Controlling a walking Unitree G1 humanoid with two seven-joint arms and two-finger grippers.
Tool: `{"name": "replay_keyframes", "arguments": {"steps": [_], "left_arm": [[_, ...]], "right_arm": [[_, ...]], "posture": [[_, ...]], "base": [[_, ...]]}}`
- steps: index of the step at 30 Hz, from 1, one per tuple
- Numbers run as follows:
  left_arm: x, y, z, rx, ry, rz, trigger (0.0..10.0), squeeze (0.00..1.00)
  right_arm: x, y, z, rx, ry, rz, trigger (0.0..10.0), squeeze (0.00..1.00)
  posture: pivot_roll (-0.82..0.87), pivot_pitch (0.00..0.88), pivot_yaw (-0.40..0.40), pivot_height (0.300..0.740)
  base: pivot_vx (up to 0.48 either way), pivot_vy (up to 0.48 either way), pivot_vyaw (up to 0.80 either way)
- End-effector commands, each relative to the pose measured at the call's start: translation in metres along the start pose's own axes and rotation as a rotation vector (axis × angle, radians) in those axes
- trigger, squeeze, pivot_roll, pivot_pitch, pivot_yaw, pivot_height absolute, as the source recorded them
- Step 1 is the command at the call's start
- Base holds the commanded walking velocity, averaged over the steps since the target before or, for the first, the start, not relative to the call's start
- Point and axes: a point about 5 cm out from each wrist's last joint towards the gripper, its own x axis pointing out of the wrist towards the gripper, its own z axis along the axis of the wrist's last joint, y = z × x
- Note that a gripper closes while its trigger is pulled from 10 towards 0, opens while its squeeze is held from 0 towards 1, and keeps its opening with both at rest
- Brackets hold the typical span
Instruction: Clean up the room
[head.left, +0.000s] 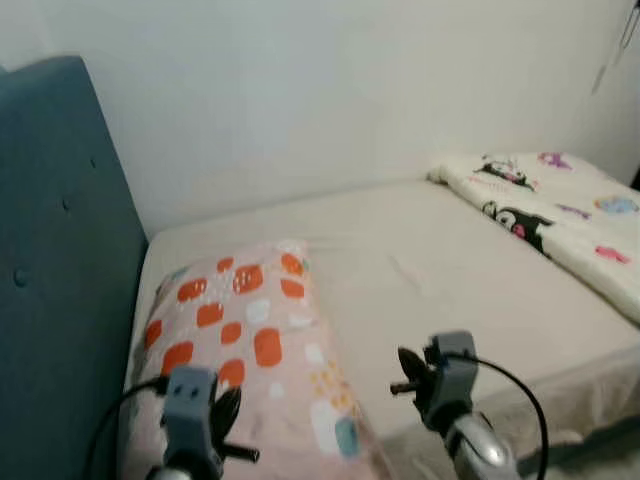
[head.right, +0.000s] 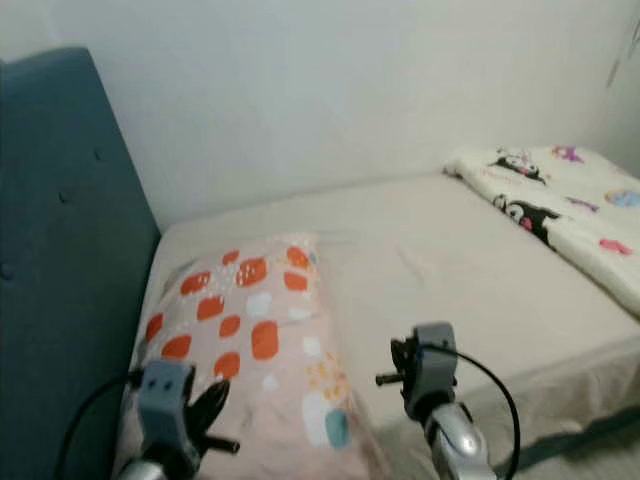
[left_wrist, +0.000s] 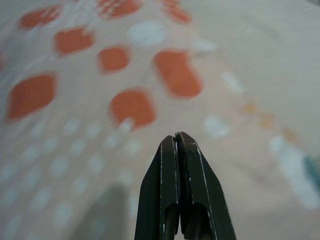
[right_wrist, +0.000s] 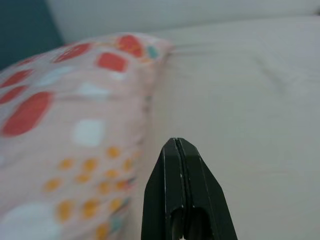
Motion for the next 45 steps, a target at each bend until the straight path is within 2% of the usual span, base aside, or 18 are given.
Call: {"name": "replay_keyframes", "arguments": {"steps": [1,2,3,6,11,16,21,37,45], "left_arm": [[-0.005,0.006,0.001,0.019,-0.011,0.016,10.0,0.0],[-0.006,0.006,0.0,0.023,-0.013,0.019,10.0,0.0],[-0.011,0.009,-0.005,0.06,0.011,0.028,10.0,0.0],[-0.016,0.011,-0.007,0.074,0.031,0.041,10.0,0.0],[-0.015,0.013,-0.007,0.131,0.049,0.071,10.0,0.0],[-0.006,0.007,-0.001,0.153,0.016,0.045,10.0,0.0],[-0.004,0.0,0.002,0.124,-0.016,0.013,10.0,0.0],[-0.002,-0.001,0.004,0.133,-0.026,0.008,10.0,0.0],[-0.003,0.003,0.0,0.124,-0.011,0.032,10.0,0.0]], "right_arm": [[-0.004,0.011,-0.003,-0.004,0.015,0.039,10.0,0.0],[-0.006,0.013,-0.004,-0.004,0.018,0.044,10.0,0.0],[-0.016,0.02,-0.007,-0.017,0.026,0.062,10.0,0.0],[-0.025,0.023,-0.008,-0.036,0.036,0.063,10.0,0.0],[-0.034,0.021,-0.012,-0.026,0.063,-0.004,10.0,0.0],[-0.035,0.02,-0.013,-0.026,0.066,-0.015,10.0,0.0],[-0.036,0.017,-0.013,-0.046,0.081,-0.033,10.0,0.0],[-0.038,0.018,-0.012,-0.032,0.096,-0.041,10.0,0.0],[-0.038,0.019,-0.011,-0.029,0.099,-0.039,10.0,0.0]], "posture": [[-0.05,0.106,0.002,0.586],[-0.05,0.106,0.002,0.586],[-0.05,0.097,-0.003,0.586],[-0.05,0.094,-0.007,0.586],[-0.05,0.09,0.0,0.586],[-0.06,0.092,0.003,0.591],[-0.06,0.093,0.003,0.616],[-0.05,0.097,-0.003,0.691],[-0.05,0.097,-0.003,0.711]], "base": [[0.0,0.0,0.0],[0.0,0.0,0.0],[0.0,0.0,0.0],[0.0,0.0,0.0],[0.0,0.0,0.0],[0.0,0.0,0.0],[0.0,0.0,0.0],[0.0,0.0,0.0],[0.0,0.0,0.0]]}}
